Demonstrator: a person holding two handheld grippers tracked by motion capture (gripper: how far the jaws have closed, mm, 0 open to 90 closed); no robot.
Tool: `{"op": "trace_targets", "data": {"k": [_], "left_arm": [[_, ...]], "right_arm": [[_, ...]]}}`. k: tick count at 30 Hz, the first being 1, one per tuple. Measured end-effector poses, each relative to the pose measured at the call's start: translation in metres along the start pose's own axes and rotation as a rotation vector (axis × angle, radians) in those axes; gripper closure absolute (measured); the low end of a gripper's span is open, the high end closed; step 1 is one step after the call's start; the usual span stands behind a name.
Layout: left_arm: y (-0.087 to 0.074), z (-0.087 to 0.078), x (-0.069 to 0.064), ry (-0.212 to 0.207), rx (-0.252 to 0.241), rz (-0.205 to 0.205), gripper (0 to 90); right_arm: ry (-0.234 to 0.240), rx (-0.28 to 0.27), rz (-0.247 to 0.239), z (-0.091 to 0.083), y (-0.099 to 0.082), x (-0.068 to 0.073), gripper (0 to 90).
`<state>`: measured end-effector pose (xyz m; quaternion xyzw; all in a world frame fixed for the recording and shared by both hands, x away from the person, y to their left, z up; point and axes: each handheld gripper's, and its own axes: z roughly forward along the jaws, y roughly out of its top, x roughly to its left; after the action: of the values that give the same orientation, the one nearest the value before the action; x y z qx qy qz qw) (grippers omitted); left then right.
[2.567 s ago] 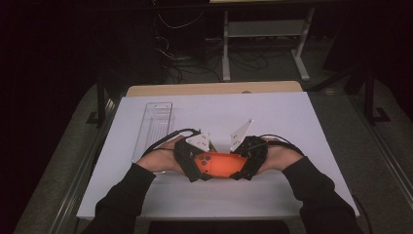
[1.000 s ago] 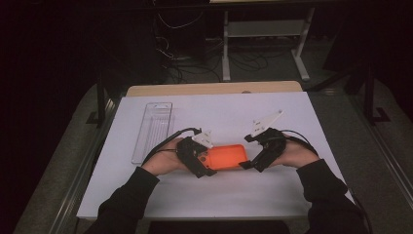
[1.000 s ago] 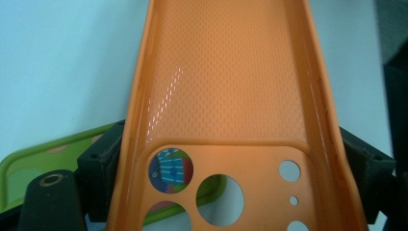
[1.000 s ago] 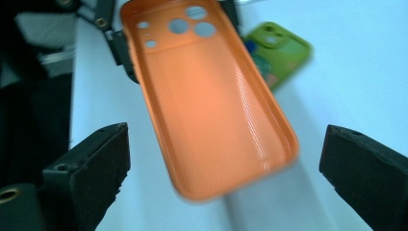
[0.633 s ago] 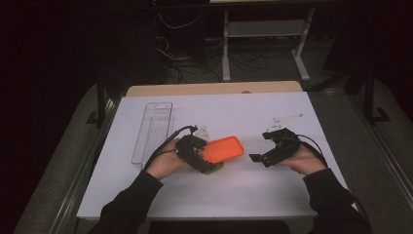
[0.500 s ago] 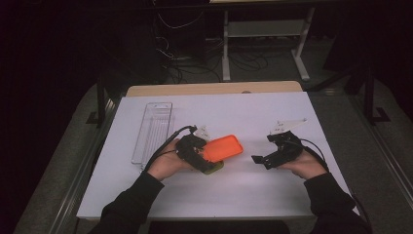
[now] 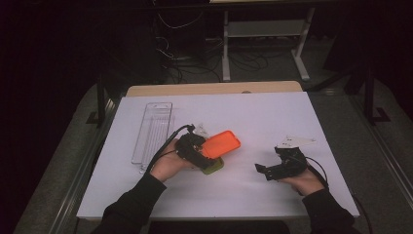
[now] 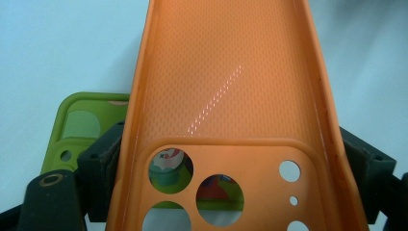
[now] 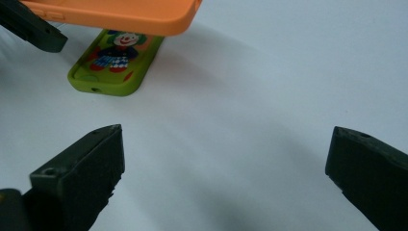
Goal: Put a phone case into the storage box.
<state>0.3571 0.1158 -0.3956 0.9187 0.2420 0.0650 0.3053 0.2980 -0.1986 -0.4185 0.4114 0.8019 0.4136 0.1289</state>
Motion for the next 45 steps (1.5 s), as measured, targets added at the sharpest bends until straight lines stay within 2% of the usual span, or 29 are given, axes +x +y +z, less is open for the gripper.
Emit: {"op": "trace_targets", "data": {"k": [6, 11, 17, 18, 22, 25, 26, 33, 35, 36, 39, 41, 45], "left_arm": [[0.0, -0.001, 0.002, -0.007, 0.0, -0.01, 15.9], [0.0, -0.002, 0.003, -0.008, 0.005, -0.01, 15.8], [-0.001, -0.001, 0.004, -0.009, 0.009, -0.009, 15.8], [-0.001, -0.001, 0.003, -0.009, 0.009, -0.009, 15.8], [-0.001, 0.0, 0.002, -0.013, 0.01, -0.009, 15.8], [0.0, 0.0, 0.002, -0.014, 0.014, -0.007, 15.9], [0.0, 0.0, 0.002, -0.014, 0.013, -0.007, 15.9], [0.0, -0.001, 0.004, -0.015, 0.012, -0.006, 15.8], [0.0, -0.001, 0.004, -0.015, 0.013, -0.005, 15.8], [0.0, -0.001, 0.004, -0.014, 0.014, 0.003, 15.8], [0.0, -0.001, 0.004, -0.015, 0.015, 0.003, 15.9], [0.0, -0.001, 0.004, -0.016, 0.015, 0.002, 15.9], [0.0, -0.001, 0.004, -0.017, 0.017, 0.002, 15.9]], "right_arm": [[-0.02, -0.009, 0.0, 0.001, 0.0, -0.001, 0.0], [-0.038, -0.008, -0.038, 0.001, 0.001, 0.003, 0.0], [-0.067, -0.005, -0.127, 0.003, 0.002, 0.009, 0.0], [-0.067, -0.005, -0.127, 0.003, 0.002, 0.009, 0.0], [-0.097, 0.011, -0.212, 0.004, 0.003, 0.012, 0.0], [-0.113, 0.013, -0.253, 0.004, 0.004, 0.015, 0.0], [-0.12, 0.015, -0.29, 0.005, 0.004, 0.017, 0.0], [-0.133, 0.013, -0.347, 0.005, 0.005, 0.023, 0.0], [-0.15, 0.014, -0.387, 0.006, 0.005, 0.025, 0.0], [-0.15, 0.014, -0.387, 0.006, 0.005, 0.025, 0.0], [-0.174, 0.019, -0.461, 0.008, 0.004, 0.029, 0.0], [-0.177, 0.018, -0.463, 0.009, 0.004, 0.03, 0.0], [-0.205, 0.035, -0.537, 0.011, 0.003, 0.032, 0.0]]}}
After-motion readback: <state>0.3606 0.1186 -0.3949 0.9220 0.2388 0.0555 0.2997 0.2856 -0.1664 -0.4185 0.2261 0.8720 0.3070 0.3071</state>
